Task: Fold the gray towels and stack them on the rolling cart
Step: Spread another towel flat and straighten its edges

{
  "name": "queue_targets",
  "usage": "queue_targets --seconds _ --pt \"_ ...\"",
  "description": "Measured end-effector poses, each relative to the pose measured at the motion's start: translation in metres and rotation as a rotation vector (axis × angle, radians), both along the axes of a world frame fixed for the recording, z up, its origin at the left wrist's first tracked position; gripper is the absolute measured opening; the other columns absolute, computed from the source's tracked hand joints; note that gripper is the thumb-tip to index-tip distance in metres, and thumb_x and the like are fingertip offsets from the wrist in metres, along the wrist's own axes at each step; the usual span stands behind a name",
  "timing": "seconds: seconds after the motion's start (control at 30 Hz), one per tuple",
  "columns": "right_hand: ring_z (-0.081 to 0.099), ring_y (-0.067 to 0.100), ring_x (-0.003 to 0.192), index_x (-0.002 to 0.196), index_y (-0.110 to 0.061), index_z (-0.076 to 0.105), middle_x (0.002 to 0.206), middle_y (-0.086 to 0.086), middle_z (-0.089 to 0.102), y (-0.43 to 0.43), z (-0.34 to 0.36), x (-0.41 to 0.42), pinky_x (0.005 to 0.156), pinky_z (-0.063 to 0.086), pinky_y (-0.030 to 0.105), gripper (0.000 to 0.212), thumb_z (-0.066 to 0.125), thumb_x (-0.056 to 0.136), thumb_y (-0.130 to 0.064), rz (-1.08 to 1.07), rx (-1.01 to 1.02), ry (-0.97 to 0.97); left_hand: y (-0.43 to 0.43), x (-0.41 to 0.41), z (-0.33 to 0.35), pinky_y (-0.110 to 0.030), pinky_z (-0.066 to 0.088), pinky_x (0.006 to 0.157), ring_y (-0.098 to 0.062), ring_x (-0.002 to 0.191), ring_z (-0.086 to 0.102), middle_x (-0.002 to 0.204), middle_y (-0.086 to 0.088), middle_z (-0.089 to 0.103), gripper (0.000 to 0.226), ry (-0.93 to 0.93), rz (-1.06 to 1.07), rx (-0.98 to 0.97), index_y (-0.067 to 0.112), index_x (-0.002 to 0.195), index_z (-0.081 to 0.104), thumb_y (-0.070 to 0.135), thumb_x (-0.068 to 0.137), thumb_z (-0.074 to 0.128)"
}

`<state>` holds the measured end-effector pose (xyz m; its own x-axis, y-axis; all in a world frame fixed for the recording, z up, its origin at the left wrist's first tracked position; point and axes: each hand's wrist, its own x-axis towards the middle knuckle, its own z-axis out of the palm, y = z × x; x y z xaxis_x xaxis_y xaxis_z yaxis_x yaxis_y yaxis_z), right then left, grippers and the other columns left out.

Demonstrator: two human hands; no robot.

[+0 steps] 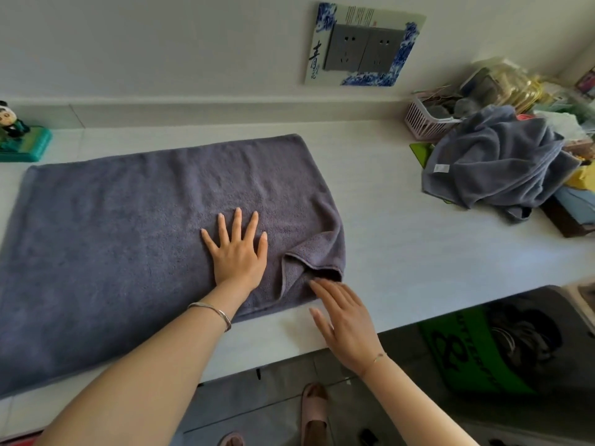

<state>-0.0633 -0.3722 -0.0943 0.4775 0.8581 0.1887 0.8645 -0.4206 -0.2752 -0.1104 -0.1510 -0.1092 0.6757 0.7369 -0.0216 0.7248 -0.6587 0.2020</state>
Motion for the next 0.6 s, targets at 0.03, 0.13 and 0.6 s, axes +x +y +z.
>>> queue_targets --seconds 0.03,0.13,0.6 --pt "0.049 0.02 0.125 0.134 -0.015 0.052 0.133 0.006 0.056 -0.005 -0.005 0.004 0.112 0.024 0.03 0.058 0.021 0.101 -0.049 -0.069 -0.074 -0.004 0.0 0.0 0.0 -0.061 -0.009 0.111 -0.03 0.146 -0.004 0.16 0.002 0.003 0.055 0.0 -0.003 0.002 0.037 0.15 0.007 0.052 0.097 0.016" --pt "0.035 0.021 0.139 0.142 -0.019 0.041 0.146 0.005 0.043 -0.021 -0.012 0.017 0.118 0.0 0.034 0.071 0.002 0.096 -0.058 -0.275 -0.228 0.061 0.001 0.0 0.0 -0.061 -0.008 0.111 -0.03 0.146 -0.004 0.16 0.002 0.003 0.055 0.009 -0.009 0.004 0.037 0.15 0.007 0.053 0.097 0.014" --pt "0.018 0.017 0.144 0.146 -0.028 0.035 0.155 -0.001 0.028 0.036 0.007 0.019 0.118 0.008 0.035 0.051 0.024 0.099 -0.045 -0.21 0.063 0.09 -0.037 -0.017 0.002 -0.062 0.007 0.111 -0.034 0.142 0.023 0.154 -0.005 0.029 0.063 -0.038 -0.223 -0.034 0.027 0.145 0.034 0.05 0.091 0.015"
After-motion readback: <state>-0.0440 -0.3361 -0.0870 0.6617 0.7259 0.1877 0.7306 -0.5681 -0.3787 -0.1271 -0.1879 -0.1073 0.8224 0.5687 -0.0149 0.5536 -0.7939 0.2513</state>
